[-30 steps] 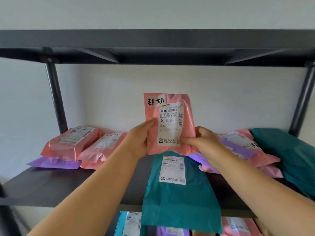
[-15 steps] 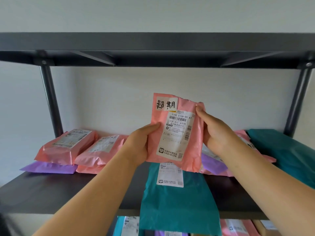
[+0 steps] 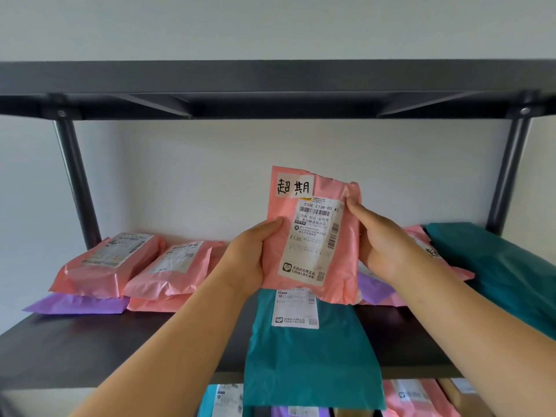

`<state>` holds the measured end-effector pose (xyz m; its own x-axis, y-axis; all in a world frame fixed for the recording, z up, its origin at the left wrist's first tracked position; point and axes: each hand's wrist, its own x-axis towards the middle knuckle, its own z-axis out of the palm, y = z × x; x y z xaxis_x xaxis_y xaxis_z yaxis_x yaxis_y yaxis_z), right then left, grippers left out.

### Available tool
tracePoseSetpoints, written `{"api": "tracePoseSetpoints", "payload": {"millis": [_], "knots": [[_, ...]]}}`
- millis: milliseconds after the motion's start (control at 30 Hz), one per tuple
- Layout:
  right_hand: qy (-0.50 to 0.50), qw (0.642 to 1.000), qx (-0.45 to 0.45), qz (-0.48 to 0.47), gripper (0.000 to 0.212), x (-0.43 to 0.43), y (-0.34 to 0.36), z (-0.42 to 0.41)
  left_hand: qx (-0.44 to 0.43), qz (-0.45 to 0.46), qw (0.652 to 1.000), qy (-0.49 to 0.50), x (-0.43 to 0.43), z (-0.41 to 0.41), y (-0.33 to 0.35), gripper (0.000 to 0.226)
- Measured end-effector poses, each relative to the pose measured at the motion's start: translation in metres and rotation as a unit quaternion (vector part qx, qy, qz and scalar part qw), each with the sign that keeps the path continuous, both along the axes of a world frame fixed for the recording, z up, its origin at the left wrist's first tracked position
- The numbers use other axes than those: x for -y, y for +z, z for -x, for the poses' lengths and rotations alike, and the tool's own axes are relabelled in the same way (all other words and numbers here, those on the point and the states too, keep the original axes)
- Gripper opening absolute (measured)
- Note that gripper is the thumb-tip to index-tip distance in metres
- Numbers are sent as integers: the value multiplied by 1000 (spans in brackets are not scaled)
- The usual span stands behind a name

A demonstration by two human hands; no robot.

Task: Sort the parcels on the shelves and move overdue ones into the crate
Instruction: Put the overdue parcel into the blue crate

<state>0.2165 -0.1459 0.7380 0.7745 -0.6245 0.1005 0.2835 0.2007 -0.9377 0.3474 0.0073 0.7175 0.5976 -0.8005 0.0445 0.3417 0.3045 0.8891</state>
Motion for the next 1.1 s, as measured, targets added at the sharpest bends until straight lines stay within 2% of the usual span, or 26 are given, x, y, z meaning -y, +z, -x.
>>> {"api": "tracePoseSetpoints", "payload": {"millis": [167,333,600,933,1100], "knots": [[16,997,-46,53,41,-7,-11,23,-11,18,1000,-17,7,15,5,21],[-7,992,-59,109,43,-13,-22,59,9,17,999,-45,19,34,3,31],[-108,988,-67,86,44,-18,-43,132,53,8,985,-166,45,85,-18,33],[-170,983,-62,40,35,16,-63,233,147,-43,966,-206,98,173,-37,30],[-180,980,-83,16,44,51,-72,308,173,-56,954,-236,140,236,-47,35]]}}
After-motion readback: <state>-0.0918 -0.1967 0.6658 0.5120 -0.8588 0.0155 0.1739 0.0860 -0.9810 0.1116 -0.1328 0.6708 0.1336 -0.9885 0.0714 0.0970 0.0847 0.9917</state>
